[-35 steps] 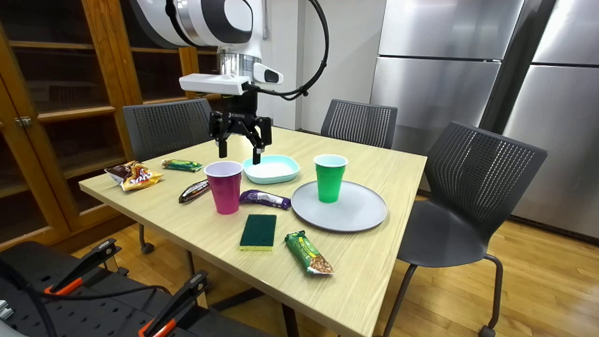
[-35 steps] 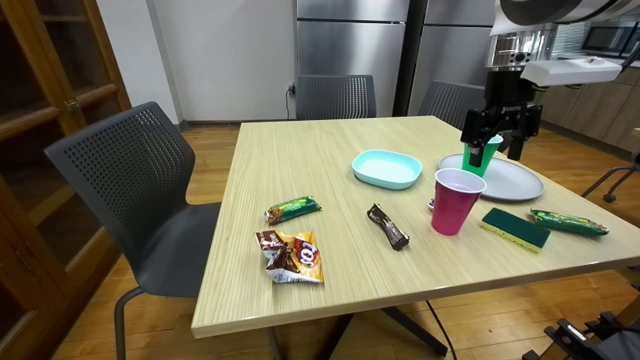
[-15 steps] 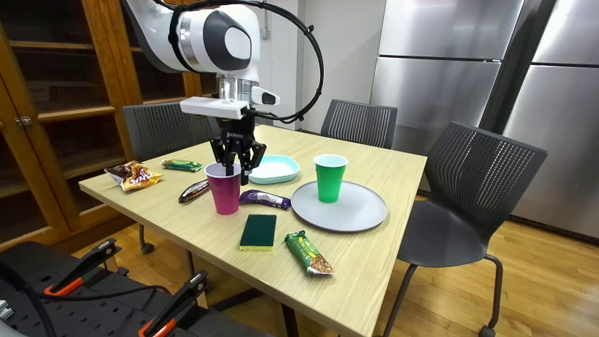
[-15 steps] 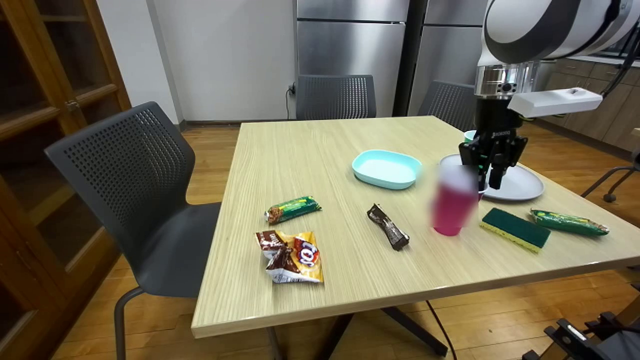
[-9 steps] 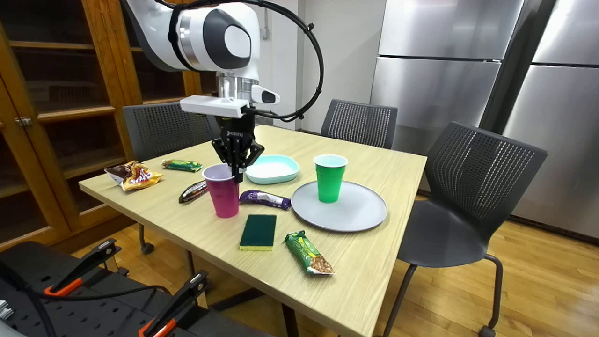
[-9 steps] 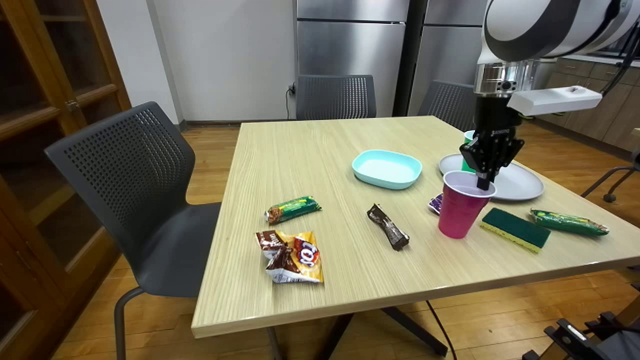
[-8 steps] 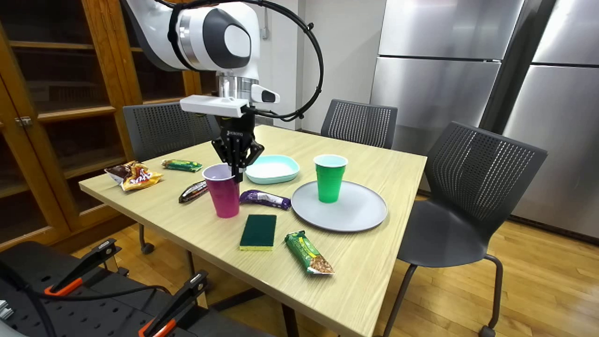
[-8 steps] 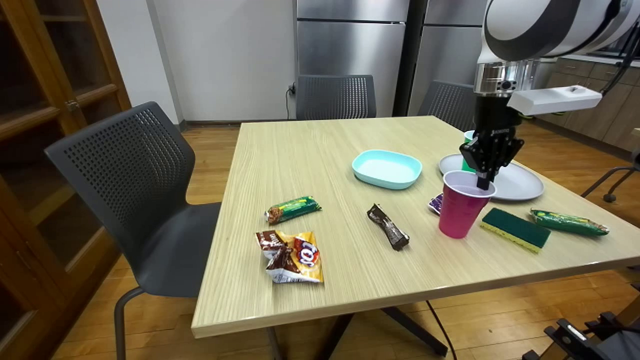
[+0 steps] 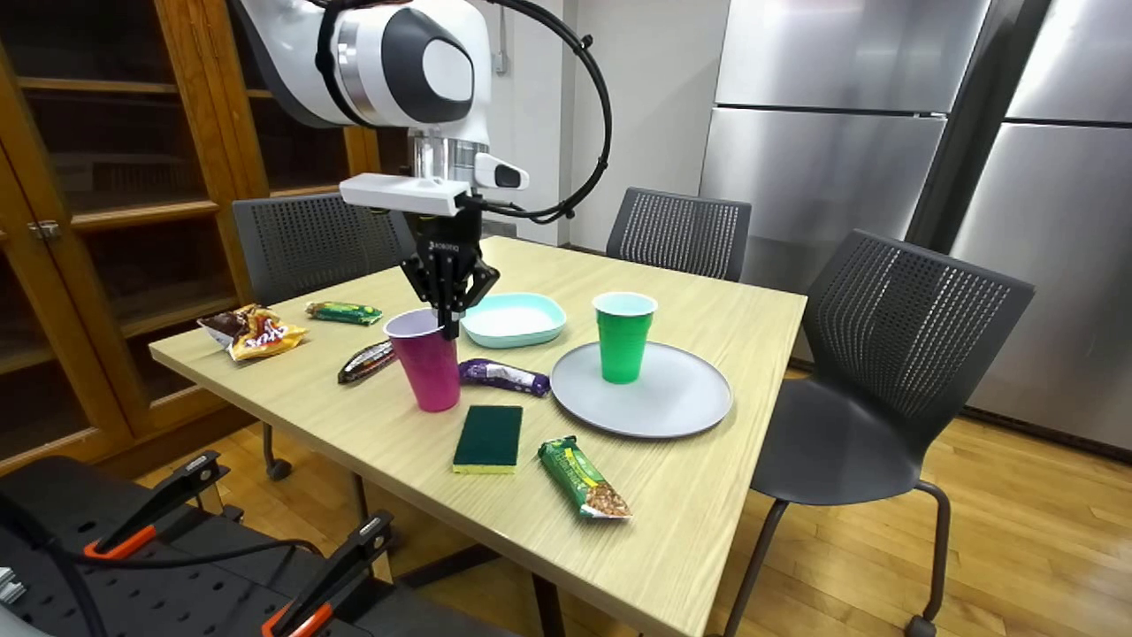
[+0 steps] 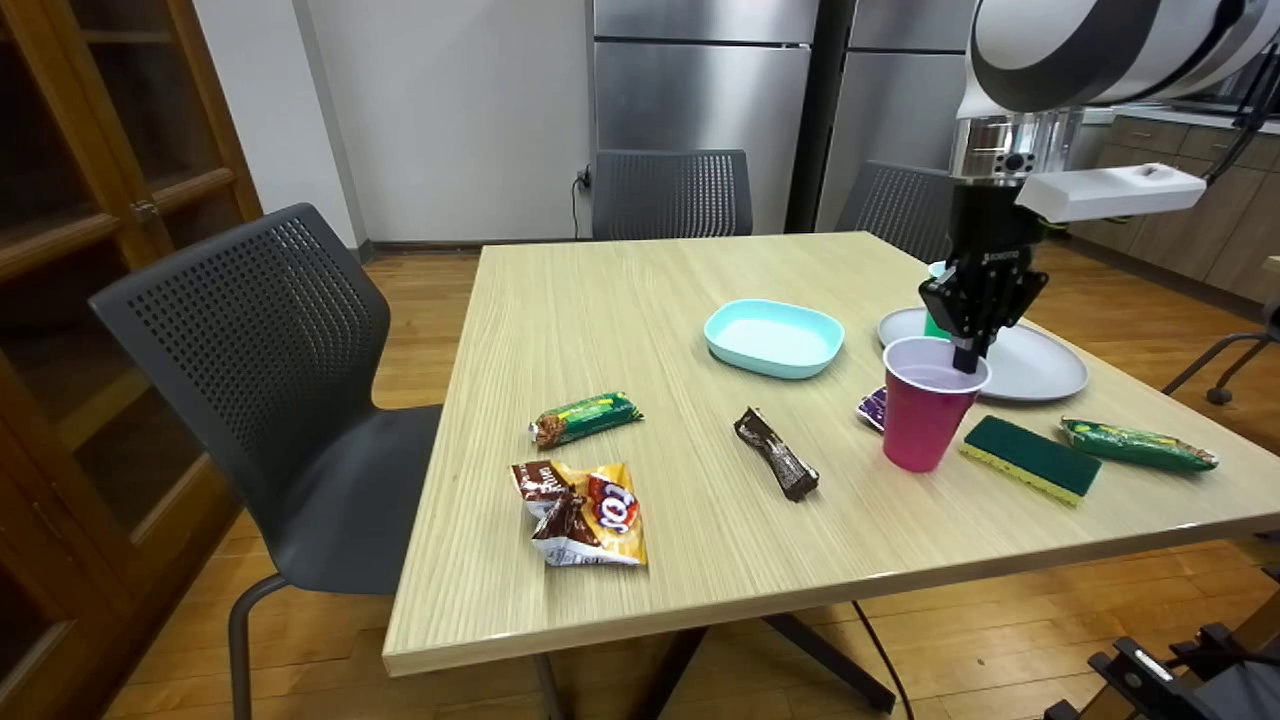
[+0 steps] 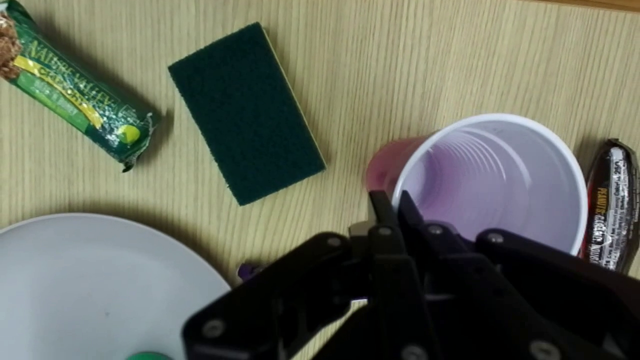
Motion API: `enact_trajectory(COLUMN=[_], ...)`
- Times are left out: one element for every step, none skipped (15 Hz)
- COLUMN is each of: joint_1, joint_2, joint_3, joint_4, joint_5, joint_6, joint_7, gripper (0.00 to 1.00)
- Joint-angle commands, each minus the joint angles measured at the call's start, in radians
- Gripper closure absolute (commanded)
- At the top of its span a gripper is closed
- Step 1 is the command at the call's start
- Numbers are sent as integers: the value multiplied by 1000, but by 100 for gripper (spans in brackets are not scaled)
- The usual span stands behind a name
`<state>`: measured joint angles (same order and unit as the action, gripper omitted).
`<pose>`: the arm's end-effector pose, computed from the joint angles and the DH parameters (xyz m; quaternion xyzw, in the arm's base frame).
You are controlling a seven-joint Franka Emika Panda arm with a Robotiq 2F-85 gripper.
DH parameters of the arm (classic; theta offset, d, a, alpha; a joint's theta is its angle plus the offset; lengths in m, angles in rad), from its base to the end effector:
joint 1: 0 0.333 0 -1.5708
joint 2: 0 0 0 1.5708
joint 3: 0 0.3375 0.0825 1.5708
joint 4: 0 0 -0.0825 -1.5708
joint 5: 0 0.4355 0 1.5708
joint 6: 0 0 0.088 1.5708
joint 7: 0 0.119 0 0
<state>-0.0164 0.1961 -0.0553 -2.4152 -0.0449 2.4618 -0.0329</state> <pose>0.5061 -0.0377 0.1834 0.9970 -0.0008 -0.0755 0.0143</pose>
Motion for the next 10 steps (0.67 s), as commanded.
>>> enact_trajectory(joint_1=[-26,-30,-34,-41,-46,-51,-55,-60,-66,-75], joint_2=[-81,-93,-106,-119,-129,-139,-149,-157,-163,-165], joint_3=[15,14,12,9,7,4,0,-6,-14,-23], joint_4=[-21,-19,-16,-12,-8,-2,1,5,11,20], joint_5=[34,40,51,65,80,97,107,116,123,127], joint_6=[-47,-54,-63,-70,-80,-91,-98,-106,-116,-134], joint_7=[-89,-112,-133,-155,-170,-188,-198,-210,-221,-239], gripper=[99,99,99,99,99,99,99,99,99,99])
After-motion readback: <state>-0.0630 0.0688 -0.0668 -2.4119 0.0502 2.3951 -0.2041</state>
